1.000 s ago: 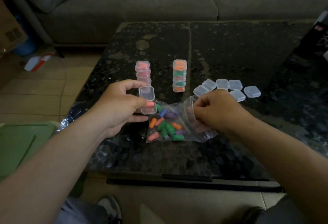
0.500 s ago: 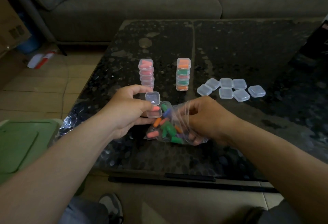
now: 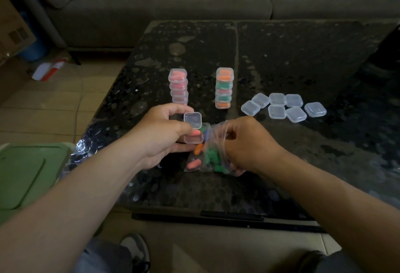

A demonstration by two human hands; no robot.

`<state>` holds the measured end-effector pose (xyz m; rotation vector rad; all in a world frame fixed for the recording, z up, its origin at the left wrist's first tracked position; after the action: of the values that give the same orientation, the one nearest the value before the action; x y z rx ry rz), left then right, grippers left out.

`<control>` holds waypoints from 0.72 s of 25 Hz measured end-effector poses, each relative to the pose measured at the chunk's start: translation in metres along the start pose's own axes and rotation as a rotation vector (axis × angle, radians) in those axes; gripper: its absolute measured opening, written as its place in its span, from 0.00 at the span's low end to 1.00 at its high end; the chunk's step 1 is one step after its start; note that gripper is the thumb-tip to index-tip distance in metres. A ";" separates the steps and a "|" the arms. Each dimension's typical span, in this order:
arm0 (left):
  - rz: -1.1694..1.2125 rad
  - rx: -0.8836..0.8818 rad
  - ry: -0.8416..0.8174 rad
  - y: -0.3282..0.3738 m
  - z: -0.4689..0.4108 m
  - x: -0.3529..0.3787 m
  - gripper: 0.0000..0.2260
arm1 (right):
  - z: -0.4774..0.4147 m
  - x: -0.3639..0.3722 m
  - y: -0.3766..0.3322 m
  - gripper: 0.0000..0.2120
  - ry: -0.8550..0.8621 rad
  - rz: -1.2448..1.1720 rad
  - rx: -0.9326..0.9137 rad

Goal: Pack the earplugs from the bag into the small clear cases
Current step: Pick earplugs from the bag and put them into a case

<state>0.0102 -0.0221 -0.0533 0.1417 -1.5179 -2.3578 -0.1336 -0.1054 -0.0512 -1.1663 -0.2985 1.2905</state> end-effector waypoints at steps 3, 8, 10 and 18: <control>-0.009 -0.012 -0.019 0.000 -0.001 0.003 0.19 | 0.000 0.001 -0.003 0.13 0.020 0.031 -0.026; -0.015 -0.013 -0.017 -0.001 -0.002 0.003 0.20 | -0.001 0.002 -0.005 0.12 0.005 0.002 -0.049; -0.012 -0.006 -0.012 -0.001 -0.002 0.002 0.19 | -0.002 0.003 -0.007 0.10 -0.047 -0.021 -0.050; -0.044 0.011 0.000 -0.001 -0.003 0.003 0.19 | -0.005 0.001 -0.002 0.11 -0.048 -0.017 -0.016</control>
<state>0.0085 -0.0256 -0.0553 0.1793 -1.5429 -2.3843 -0.1285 -0.1067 -0.0527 -1.1454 -0.3543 1.3042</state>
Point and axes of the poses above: each hand's wrist, its own z-axis away from the middle knuckle, its own x-axis out of the palm, y = z × x, the point moved 7 cm from there along -z, towards the middle knuckle, and after that the axes turned 14 degrees about -y, right-handed, at the moved point
